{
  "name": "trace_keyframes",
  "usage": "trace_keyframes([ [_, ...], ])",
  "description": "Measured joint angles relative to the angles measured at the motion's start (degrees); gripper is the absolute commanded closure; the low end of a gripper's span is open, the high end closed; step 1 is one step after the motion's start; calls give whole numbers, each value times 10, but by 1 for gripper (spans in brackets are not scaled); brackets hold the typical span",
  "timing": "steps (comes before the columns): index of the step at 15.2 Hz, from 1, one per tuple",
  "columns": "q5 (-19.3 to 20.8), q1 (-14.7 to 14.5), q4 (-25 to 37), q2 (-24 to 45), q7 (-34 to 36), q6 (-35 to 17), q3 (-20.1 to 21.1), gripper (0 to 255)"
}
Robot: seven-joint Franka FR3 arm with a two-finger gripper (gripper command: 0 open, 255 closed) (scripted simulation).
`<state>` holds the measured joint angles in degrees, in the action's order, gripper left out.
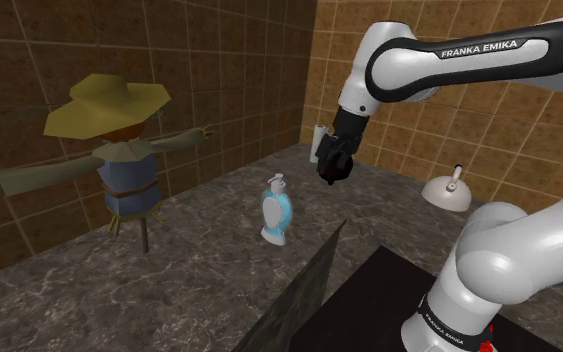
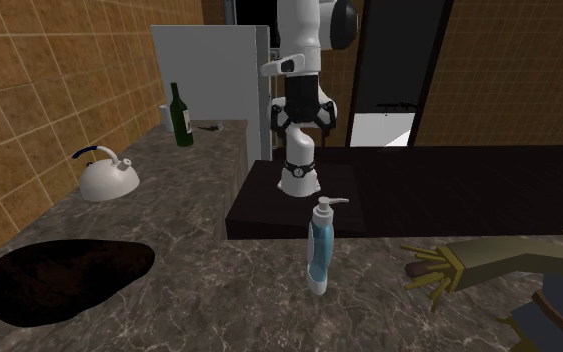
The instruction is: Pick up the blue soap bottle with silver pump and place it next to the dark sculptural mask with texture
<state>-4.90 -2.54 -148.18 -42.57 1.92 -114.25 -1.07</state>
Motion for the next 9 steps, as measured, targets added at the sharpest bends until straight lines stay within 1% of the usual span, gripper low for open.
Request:
trace_keyframes([
  [4, -33, -18, -41, 54, -32, -124, -19, 0],
  [7, -69, -44, -51, 105, -55, -207, -29, 0],
  [9, -101, -66, -52, 153, -84, -270, -44, 0],
])
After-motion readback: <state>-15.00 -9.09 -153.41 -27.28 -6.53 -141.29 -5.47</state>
